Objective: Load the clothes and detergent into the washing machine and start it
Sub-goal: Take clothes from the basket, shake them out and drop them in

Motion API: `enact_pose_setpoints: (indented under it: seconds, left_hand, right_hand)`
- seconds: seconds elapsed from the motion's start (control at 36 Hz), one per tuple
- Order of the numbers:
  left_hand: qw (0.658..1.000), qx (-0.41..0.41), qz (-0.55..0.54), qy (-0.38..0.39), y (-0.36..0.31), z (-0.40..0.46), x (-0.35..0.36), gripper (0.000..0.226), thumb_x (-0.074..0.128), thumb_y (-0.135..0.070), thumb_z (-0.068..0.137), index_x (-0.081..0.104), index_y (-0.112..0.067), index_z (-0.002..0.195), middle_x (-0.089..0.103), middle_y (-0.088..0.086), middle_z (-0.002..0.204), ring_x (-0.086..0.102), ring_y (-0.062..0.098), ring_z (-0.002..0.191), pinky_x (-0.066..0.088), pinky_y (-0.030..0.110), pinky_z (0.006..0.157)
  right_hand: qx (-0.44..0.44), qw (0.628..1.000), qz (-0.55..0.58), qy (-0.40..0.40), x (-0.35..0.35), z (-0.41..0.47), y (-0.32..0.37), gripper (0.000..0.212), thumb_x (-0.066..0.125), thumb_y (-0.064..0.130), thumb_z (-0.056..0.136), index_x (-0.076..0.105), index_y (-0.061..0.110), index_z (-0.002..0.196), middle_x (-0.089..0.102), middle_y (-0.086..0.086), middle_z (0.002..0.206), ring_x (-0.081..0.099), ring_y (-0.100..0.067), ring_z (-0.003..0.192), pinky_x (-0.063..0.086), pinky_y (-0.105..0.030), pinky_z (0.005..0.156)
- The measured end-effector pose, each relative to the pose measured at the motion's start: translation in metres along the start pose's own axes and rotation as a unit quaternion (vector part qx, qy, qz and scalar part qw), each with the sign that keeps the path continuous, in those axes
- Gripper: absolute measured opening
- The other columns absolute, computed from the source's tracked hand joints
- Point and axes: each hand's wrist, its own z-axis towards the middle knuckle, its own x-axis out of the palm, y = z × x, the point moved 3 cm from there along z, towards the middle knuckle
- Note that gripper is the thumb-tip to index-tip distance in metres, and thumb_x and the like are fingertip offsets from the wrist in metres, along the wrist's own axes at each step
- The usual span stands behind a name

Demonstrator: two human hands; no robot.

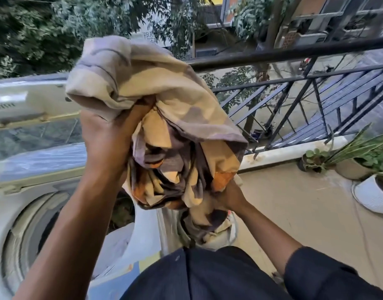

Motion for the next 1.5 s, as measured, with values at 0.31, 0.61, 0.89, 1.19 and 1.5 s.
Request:
enact_pose_setpoints:
  seconds: [0.31, 0.61, 0.89, 1.19, 1.5]
  left_hand:
    - [0.975, 0.034, 0.218, 0.033, 0.037, 0.006, -0.022, 0.088, 0.091, -0.053, 0.076, 0.053, -0.021, 0.148, 0.066, -0.004, 0.140, 0.064, 0.018, 0.127, 0.053, 0.050, 0.106]
    - [0.964, -0.046, 0.246, 0.088, 0.056, -0.015, -0.001, 0.084, 0.088, -0.069, 0.067, 0.061, -0.028, 0.135, 0.074, -0.009, 0.121, 0.071, 0.011, 0.112, 0.059, 0.041, 0.095]
    - [0.949, -0.047, 0.158, 0.268, 0.046, -0.023, 0.014, 0.069, 0.088, -0.066, 0.049, 0.065, -0.034, 0.105, 0.074, -0.019, 0.096, 0.066, -0.012, 0.096, 0.053, 0.015, 0.081]
    - [0.979, -0.001, 0.194, 0.061, 0.063, -0.030, 0.018, 0.060, 0.086, -0.025, 0.084, 0.059, -0.032, 0.136, 0.070, -0.012, 0.126, 0.066, 0.007, 0.118, 0.056, 0.039, 0.099]
    - [0.989, -0.066, 0.094, -0.089, 0.053, -0.007, 0.004, 0.053, 0.080, -0.017, 0.080, 0.064, -0.012, 0.130, 0.075, -0.001, 0.114, 0.069, 0.001, 0.094, 0.057, 0.021, 0.080]
  right_hand:
    - [-0.046, 0.966, 0.236, -0.098, -0.090, -0.035, 0.055, 0.015, 0.064, 0.030, 0.091, 0.075, 0.021, 0.095, 0.078, -0.005, 0.096, 0.072, -0.026, 0.091, 0.061, -0.045, 0.080]
    - [-0.321, 0.829, 0.434, -0.148, -0.166, -0.122, 0.172, 0.044, 0.042, -0.008, 0.082, 0.078, 0.017, 0.082, 0.068, 0.003, 0.075, 0.058, -0.012, 0.072, 0.042, -0.023, 0.060]
    - [-0.362, 0.910, 0.202, 0.015, -0.095, -0.143, 0.195, 0.052, 0.055, 0.026, 0.088, 0.063, 0.018, 0.139, 0.068, 0.005, 0.134, 0.059, -0.013, 0.130, 0.046, -0.048, 0.111]
    - [-0.374, 0.855, 0.336, 0.125, -0.109, -0.134, 0.202, 0.050, 0.037, 0.007, 0.094, 0.054, -0.018, 0.134, 0.060, -0.030, 0.139, 0.055, -0.037, 0.136, 0.039, -0.046, 0.120]
    - [-0.184, 0.975, -0.071, -0.103, -0.102, -0.062, 0.073, 0.031, 0.062, 0.057, 0.075, 0.071, 0.028, 0.083, 0.074, 0.009, 0.081, 0.069, -0.014, 0.075, 0.058, -0.043, 0.070]
